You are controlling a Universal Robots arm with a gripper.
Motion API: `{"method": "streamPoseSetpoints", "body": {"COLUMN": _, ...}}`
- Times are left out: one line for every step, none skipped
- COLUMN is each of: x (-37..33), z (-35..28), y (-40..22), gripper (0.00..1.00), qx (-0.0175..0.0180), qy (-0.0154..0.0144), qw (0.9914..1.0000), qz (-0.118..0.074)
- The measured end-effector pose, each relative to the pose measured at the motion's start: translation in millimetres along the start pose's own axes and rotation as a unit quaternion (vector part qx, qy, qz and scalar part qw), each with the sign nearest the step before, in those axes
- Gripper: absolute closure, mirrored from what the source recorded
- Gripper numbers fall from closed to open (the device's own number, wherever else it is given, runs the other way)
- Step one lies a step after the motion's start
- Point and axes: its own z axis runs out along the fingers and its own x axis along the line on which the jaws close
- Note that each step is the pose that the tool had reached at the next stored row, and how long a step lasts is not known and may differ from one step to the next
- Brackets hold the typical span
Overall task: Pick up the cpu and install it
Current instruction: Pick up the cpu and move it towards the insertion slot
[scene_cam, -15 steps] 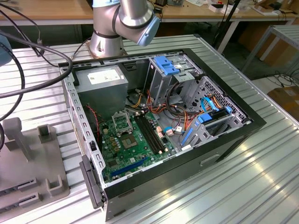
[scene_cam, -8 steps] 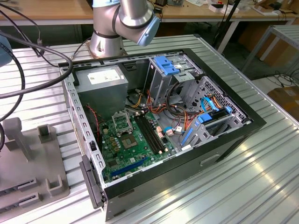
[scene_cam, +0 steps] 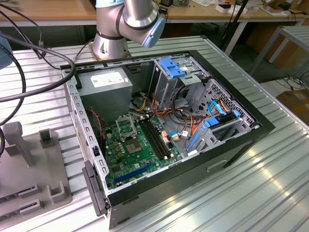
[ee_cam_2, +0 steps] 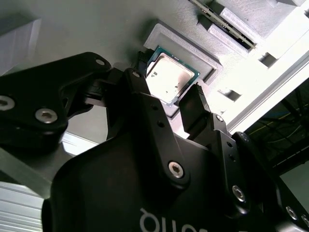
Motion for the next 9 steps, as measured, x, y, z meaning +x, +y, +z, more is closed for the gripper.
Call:
{"method": "streamPoseSetpoints", "body": {"x": 0.0, "z": 0.0, "y": 0.0, "gripper": 0.46, "qx": 0.0000, "qy": 0.0000, "qw": 1.00000, "qz": 0.000}}
{"method": "streamPoseSetpoints", "body": {"x": 0.0, "z": 0.0, "y": 0.0, "gripper": 0.47, "qx": 0.0000, "qy": 0.0000, "qw": 1.00000, "qz": 0.000}}
{"method": "streamPoseSetpoints", "body": {"x": 0.0, "z": 0.0, "y": 0.0, "gripper": 0.53, "qx": 0.0000, "qy": 0.0000, "qw": 1.00000, "qz": 0.000}}
{"method": "streamPoseSetpoints", "body": {"x": 0.0, "z": 0.0, "y": 0.0, "gripper": 0.53, "qx": 0.0000, "qy": 0.0000, "qw": 1.00000, "qz": 0.000}}
{"method": "streamPoseSetpoints", "body": {"x": 0.0, "z": 0.0, "y": 0.0, "gripper": 0.53, "qx": 0.0000, "qy": 0.0000, "qw": 1.00000, "qz": 0.000}}
{"method": "streamPoseSetpoints", "body": {"x": 0.0, "z": 0.0, "y": 0.0, "gripper": 0.53, "qx": 0.0000, "qy": 0.0000, "qw": 1.00000, "qz": 0.000}}
{"method": "streamPoseSetpoints", "body": {"x": 0.0, "z": 0.0, "y": 0.0, "gripper": 0.53, "qx": 0.0000, "qy": 0.0000, "qw": 1.00000, "qz": 0.000}}
{"method": "streamPoseSetpoints", "body": {"x": 0.0, "z": 0.0, "y": 0.0, "gripper": 0.53, "qx": 0.0000, "qy": 0.0000, "qw": 1.00000, "qz": 0.000}}
{"method": "streamPoseSetpoints", "body": {"x": 0.0, "z": 0.0, "y": 0.0, "gripper": 0.53, "qx": 0.0000, "qy": 0.0000, "qw": 1.00000, "qz": 0.000}}
